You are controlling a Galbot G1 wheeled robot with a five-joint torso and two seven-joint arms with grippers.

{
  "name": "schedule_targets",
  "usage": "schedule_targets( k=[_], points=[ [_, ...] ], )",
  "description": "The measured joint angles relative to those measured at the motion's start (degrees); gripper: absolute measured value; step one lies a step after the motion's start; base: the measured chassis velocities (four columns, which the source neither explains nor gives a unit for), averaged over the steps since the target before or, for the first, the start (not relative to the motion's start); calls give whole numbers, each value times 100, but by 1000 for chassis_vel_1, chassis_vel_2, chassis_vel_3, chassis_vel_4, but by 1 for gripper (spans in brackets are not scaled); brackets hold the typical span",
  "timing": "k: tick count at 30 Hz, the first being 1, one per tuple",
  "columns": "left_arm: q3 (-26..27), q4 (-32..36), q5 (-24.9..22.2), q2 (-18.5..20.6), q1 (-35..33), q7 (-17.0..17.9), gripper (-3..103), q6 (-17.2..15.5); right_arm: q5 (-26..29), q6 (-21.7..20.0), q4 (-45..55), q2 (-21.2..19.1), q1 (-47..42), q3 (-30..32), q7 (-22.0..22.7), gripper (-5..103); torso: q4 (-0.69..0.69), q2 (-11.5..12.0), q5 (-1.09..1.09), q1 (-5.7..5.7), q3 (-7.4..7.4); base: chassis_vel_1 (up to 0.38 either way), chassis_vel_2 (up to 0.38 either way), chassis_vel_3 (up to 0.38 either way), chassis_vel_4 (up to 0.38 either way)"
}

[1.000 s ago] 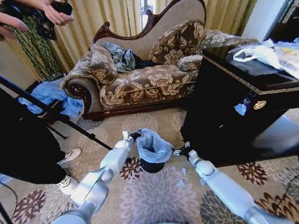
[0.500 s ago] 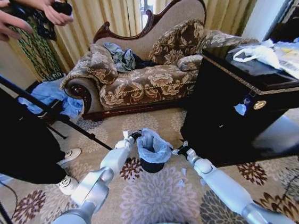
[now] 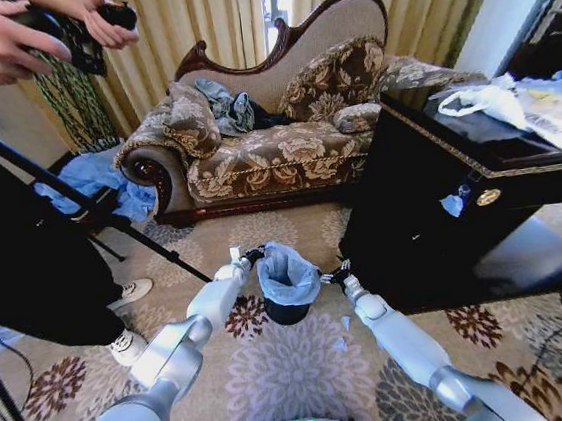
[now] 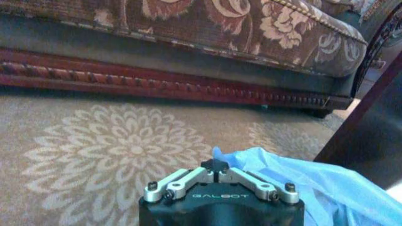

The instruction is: Place a garbage bag over the trash bin.

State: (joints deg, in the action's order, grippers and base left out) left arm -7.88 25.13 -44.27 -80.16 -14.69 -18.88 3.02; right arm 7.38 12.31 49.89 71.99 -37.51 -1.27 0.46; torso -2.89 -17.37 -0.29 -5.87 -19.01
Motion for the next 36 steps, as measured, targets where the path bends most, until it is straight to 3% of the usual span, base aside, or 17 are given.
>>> schedule_targets(
  k=[24,36],
  points=[
    [63,-173,54,30,-112,-71,0,1,-261,151,-270,85,-360,315,9,100,0,0,1,0,0,0,0,0,0],
    [20,206,43,221,-476,-55,0,49,-287,140,43,56,-915,478,20,100,0,0,0,0,0,0,0,0,0]
  ],
)
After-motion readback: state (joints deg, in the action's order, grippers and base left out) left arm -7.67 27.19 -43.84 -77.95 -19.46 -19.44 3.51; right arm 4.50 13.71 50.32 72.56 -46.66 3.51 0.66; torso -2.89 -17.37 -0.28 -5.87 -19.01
